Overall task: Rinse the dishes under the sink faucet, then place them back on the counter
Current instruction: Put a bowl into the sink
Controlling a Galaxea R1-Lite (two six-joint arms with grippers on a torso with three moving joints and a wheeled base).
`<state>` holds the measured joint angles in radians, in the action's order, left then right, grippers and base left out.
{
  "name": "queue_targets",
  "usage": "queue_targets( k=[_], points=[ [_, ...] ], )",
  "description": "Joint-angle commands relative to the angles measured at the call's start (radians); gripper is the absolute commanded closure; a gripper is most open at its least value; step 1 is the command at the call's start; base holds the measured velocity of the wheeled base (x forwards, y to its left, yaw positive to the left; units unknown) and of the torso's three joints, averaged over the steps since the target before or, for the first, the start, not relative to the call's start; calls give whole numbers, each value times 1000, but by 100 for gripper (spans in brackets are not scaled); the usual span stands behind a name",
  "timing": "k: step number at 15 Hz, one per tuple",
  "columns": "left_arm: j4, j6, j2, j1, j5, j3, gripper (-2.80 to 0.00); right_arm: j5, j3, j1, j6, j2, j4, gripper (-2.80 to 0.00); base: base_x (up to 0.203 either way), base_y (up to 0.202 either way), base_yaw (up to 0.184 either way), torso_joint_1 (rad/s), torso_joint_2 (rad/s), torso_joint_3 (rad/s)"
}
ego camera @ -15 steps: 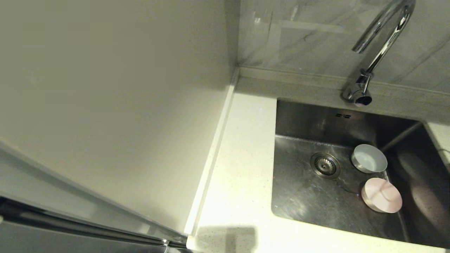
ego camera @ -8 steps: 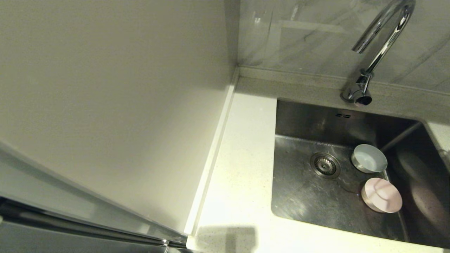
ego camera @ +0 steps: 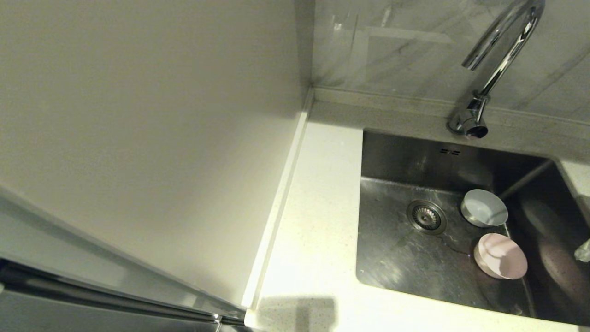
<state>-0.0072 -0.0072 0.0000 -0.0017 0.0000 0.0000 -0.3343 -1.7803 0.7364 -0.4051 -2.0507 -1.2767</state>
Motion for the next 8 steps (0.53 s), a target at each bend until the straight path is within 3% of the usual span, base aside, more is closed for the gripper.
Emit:
queue_targets(
  k=[1, 8],
  points=[
    [0, 0, 0, 0, 0, 3, 0, 5, -13, -1, -3, -18, 3, -280, 0, 0, 0, 0, 0, 0],
    [0, 0, 0, 0, 0, 3, 0, 46, -116, 3, 0, -87, 5, -280, 0, 0, 0, 0, 0, 0]
  ],
)
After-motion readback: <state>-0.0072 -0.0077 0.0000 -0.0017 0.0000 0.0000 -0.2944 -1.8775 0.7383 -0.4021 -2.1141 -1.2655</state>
